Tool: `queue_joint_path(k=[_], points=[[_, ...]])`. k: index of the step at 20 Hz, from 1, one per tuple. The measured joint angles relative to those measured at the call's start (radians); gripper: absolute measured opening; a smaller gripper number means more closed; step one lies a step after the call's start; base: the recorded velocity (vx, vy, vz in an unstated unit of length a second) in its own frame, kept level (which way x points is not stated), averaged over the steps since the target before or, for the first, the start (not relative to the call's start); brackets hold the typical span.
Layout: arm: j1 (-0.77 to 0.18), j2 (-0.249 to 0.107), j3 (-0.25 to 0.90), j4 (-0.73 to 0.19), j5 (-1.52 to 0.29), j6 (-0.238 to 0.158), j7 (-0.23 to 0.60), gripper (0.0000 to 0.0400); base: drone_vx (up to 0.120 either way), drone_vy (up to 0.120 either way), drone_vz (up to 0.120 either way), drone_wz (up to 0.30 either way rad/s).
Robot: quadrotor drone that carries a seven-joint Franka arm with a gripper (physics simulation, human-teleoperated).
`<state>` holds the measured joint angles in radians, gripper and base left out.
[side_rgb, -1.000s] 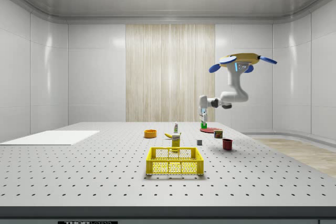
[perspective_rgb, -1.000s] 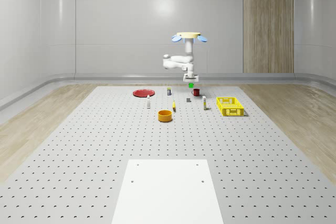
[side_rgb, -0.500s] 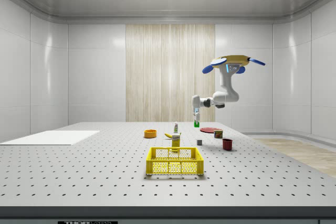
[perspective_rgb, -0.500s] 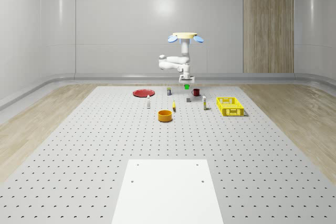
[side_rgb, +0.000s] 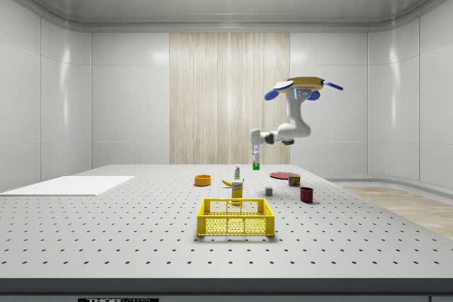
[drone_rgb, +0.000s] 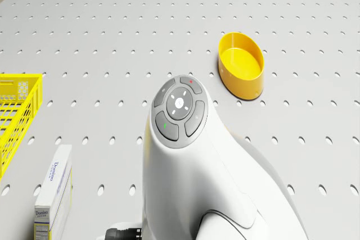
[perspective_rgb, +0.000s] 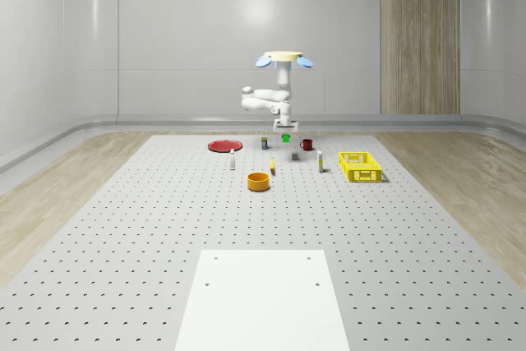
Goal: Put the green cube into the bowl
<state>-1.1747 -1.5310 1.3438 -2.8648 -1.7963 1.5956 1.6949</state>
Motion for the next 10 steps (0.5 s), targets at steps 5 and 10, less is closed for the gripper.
queue_joint_path(k=[5, 10], points=[[-0.001, -0.004, 0.001, 0.0, 0.002, 0.004, 0.001, 0.0252, 0.12, -0.12, 0.0, 0.0], [-0.002, -0.008, 0.001, 0.0, 0.003, 0.007, 0.001, 0.0252, 0.12, -0.12, 0.0, 0.0]])
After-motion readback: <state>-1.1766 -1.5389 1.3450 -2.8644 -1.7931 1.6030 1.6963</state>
